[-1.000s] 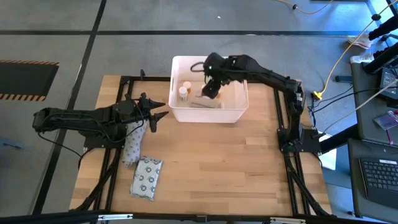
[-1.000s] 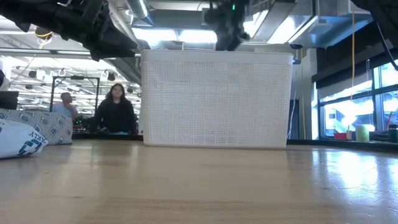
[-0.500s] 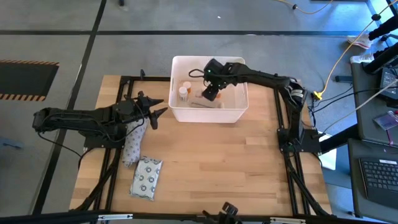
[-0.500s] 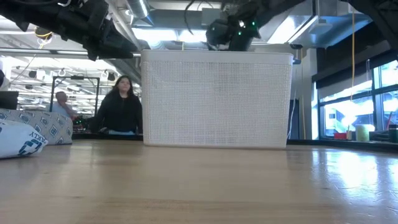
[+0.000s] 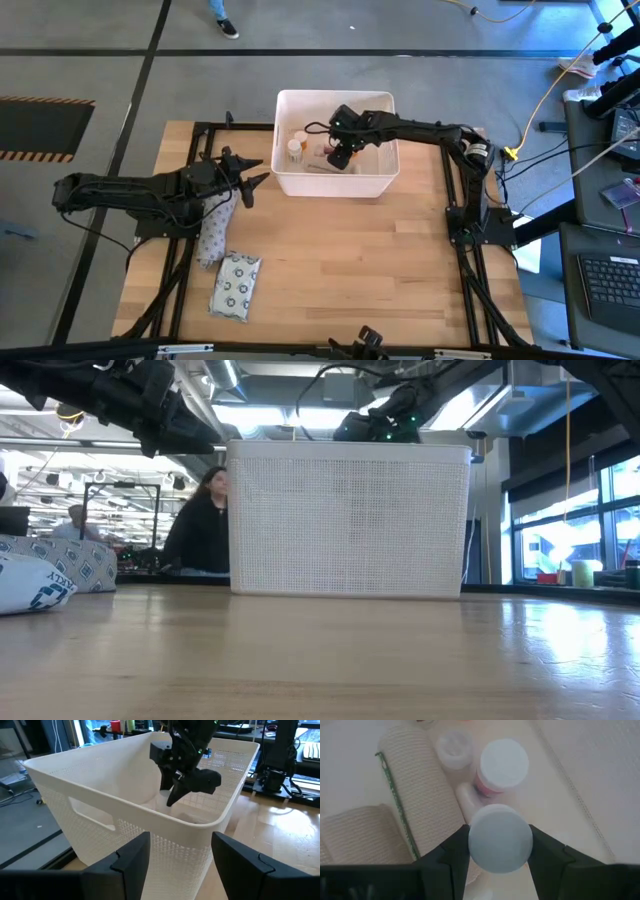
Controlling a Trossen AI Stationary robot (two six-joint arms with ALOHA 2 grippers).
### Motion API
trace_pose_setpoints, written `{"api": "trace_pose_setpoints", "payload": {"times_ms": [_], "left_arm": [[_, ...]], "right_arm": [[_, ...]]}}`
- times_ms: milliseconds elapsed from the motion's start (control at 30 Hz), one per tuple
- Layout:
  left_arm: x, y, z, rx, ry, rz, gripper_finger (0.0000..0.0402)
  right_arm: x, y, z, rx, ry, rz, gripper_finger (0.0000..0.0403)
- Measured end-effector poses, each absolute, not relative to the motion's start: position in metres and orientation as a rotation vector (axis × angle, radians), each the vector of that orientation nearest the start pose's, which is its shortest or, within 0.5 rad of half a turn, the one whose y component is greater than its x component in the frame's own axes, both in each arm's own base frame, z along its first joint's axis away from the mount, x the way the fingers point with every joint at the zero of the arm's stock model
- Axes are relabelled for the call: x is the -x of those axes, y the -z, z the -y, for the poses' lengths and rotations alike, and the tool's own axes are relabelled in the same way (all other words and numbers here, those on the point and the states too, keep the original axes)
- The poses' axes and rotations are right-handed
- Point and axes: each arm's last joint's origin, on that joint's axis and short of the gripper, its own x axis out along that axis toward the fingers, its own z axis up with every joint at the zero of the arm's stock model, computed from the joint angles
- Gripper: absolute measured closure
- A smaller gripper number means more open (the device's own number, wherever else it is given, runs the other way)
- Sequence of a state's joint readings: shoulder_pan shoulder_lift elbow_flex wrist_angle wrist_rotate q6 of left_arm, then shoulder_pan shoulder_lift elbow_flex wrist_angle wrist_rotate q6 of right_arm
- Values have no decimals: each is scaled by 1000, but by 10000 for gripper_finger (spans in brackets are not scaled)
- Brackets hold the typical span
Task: Pick & place medical supplies in basket/bin
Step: Put the white pill bottle into the white bin
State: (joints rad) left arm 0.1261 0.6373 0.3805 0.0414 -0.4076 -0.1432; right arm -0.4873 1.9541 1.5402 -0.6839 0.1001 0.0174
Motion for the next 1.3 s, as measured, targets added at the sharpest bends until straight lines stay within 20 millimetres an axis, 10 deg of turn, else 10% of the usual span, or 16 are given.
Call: {"api": "trace_pose_setpoints", "payload": {"times_ms": [1300], "left_arm": [[-150,-236,-31,109,-546,-177,197]], "right_arm": [[-359,-208,194,-258,553,-1095,141]]}}
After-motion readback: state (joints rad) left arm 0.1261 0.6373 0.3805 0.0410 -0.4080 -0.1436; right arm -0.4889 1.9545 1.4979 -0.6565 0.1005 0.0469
